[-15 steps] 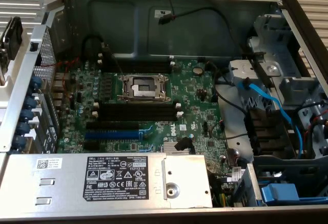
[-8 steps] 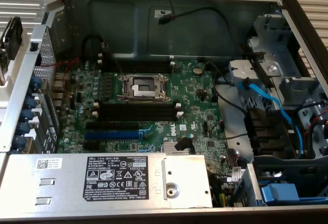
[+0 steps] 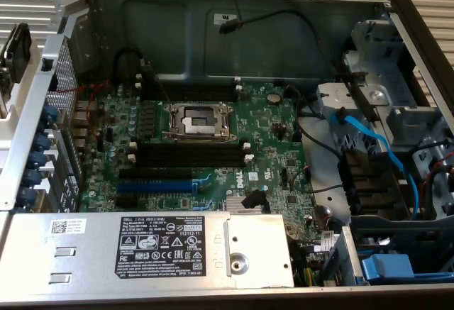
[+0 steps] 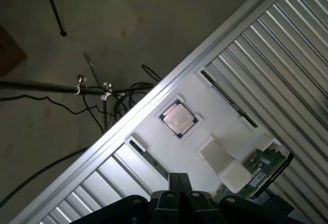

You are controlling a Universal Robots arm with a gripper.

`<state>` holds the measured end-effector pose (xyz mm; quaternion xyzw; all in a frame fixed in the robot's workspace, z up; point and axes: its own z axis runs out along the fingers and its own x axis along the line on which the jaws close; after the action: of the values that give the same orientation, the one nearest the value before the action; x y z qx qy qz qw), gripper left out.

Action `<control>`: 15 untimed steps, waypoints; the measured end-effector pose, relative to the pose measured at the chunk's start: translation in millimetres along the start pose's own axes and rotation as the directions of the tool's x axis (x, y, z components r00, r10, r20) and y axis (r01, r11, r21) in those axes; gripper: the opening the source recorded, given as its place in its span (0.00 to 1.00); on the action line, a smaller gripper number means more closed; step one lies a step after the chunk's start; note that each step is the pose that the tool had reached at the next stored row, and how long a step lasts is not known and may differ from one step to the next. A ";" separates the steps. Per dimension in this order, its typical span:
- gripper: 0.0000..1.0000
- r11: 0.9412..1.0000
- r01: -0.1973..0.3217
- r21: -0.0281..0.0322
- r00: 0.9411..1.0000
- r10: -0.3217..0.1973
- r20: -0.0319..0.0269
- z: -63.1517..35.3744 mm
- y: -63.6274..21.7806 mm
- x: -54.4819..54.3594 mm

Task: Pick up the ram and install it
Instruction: 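Pick up the ram and move it above insertion slot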

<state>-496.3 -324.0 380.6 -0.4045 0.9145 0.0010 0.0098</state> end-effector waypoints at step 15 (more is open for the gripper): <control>0.10 0.930 0.369 -0.001 0.929 -0.369 -0.013 0.0 0.1 0.1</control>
<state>-496.4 -324.0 380.7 -0.5689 0.8224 -0.0041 0.0042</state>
